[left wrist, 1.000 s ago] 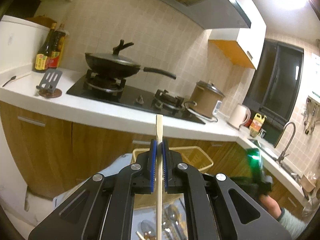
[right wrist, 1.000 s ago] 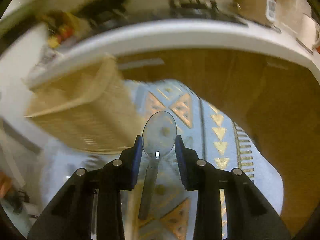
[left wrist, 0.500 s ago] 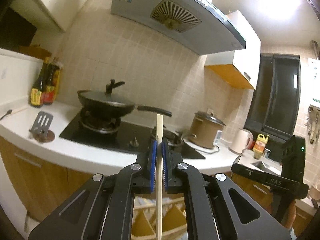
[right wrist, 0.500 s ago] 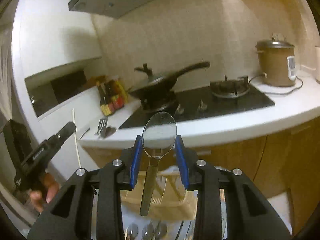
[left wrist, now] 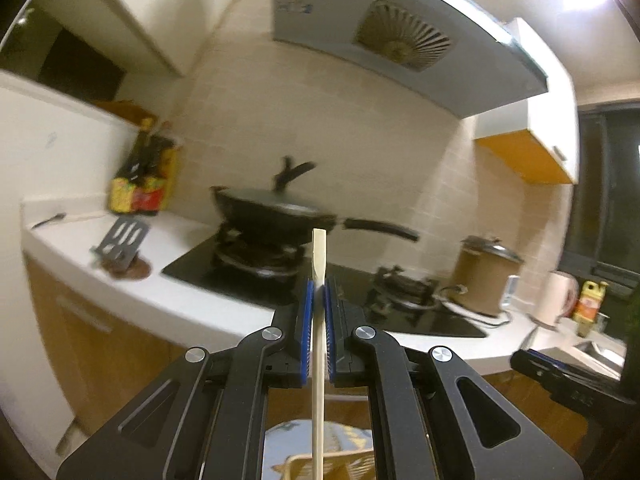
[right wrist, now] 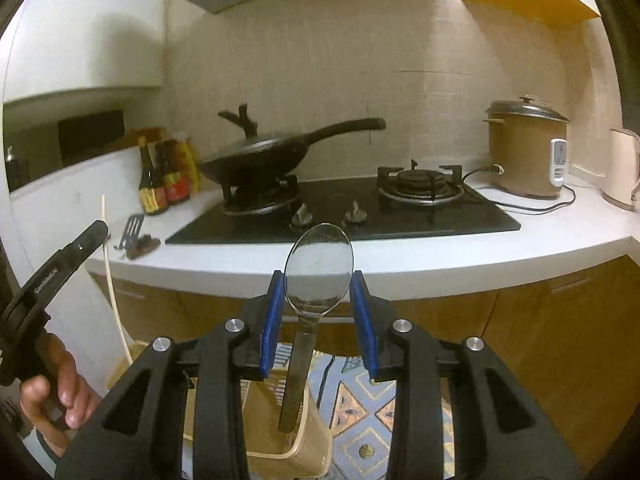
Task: Organize utensils
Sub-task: 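Open the left gripper to drop the chopstick into the basket while the right gripper releases the spoon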
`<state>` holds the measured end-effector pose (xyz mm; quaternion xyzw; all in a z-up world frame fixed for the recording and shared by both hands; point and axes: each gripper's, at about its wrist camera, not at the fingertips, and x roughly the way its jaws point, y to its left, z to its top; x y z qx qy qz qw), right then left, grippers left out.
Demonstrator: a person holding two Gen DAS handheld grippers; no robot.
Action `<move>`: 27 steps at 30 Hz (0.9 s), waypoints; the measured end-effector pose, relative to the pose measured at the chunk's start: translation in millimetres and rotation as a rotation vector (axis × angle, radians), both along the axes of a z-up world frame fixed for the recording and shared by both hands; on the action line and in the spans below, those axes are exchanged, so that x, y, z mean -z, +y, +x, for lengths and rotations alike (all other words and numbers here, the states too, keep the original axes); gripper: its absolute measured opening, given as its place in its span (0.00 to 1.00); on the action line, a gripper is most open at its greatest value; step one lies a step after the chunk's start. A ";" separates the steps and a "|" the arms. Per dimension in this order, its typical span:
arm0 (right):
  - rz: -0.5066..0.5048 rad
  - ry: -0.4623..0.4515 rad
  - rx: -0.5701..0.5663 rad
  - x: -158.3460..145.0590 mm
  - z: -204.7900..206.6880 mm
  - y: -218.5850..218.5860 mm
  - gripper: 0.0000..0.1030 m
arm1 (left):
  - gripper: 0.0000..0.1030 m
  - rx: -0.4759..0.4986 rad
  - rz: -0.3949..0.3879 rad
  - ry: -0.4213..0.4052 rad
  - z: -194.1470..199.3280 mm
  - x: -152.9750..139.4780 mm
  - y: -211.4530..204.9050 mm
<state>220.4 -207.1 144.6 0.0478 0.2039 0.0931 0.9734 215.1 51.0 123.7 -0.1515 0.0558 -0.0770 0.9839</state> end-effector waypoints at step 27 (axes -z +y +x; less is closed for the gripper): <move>0.061 0.330 -0.104 13.5 -76.1 8.9 0.59 | 0.24 0.300 -0.088 0.346 -67.9 8.9 44.6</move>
